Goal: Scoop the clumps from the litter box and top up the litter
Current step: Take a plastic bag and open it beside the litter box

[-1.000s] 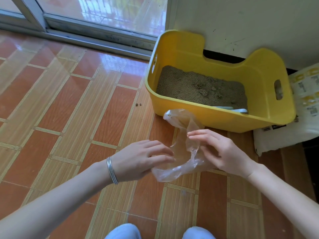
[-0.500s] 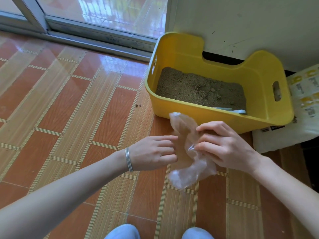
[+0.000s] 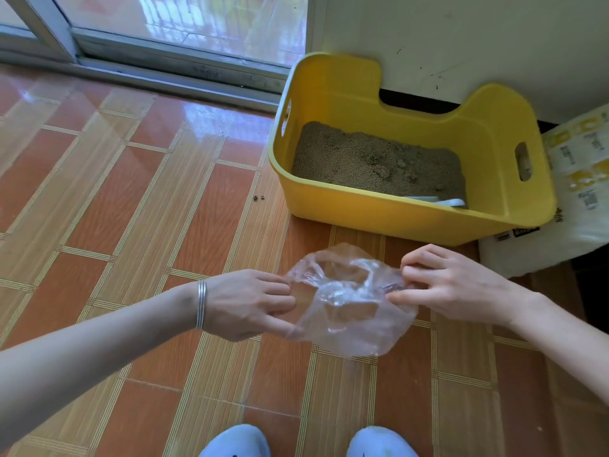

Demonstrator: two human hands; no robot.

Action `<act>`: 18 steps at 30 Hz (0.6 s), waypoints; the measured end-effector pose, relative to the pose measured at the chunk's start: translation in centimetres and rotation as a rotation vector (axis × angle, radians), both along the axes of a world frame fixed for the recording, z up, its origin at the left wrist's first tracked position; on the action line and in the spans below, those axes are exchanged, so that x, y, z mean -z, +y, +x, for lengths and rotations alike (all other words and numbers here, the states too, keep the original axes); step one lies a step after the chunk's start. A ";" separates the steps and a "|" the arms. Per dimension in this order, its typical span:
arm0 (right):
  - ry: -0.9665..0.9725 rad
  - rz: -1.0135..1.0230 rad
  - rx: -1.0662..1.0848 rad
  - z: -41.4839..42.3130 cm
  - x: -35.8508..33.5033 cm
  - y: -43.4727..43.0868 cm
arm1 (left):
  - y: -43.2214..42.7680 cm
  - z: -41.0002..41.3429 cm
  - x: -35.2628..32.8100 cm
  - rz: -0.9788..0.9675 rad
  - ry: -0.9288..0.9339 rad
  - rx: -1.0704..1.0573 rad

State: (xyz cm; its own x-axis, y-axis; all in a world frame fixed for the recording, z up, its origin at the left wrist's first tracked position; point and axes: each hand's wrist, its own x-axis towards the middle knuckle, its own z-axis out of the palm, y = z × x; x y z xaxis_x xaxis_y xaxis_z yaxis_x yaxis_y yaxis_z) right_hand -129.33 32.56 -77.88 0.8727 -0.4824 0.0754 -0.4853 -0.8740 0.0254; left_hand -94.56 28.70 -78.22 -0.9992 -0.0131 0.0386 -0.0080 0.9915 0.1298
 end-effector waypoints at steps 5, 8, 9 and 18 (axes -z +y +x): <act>0.087 0.083 0.129 -1.7 0.2 0.3 | -0.7 2.1 1.4 -0.046 -0.111 -0.082; 0.051 0.154 0.191 -0.8 -0.6 0.8 | -0.4 2.0 2.0 -0.048 -0.057 -0.076; 0.020 0.181 0.207 -0.3 -0.9 0.9 | -0.3 1.8 2.1 -0.050 -0.038 -0.083; -0.087 0.556 0.156 6.0 -1.4 2.4 | 0.5 -0.2 2.0 0.108 -0.047 -0.141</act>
State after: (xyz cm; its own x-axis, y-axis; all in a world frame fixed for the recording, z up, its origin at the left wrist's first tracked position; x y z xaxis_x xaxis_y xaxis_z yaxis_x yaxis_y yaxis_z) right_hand -123.31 34.94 -76.50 0.7903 -0.5920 -0.1579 -0.5889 -0.6629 -0.4623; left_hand -94.77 29.21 -80.25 -0.9878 -0.1551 -0.0170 -0.1547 0.9604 0.2317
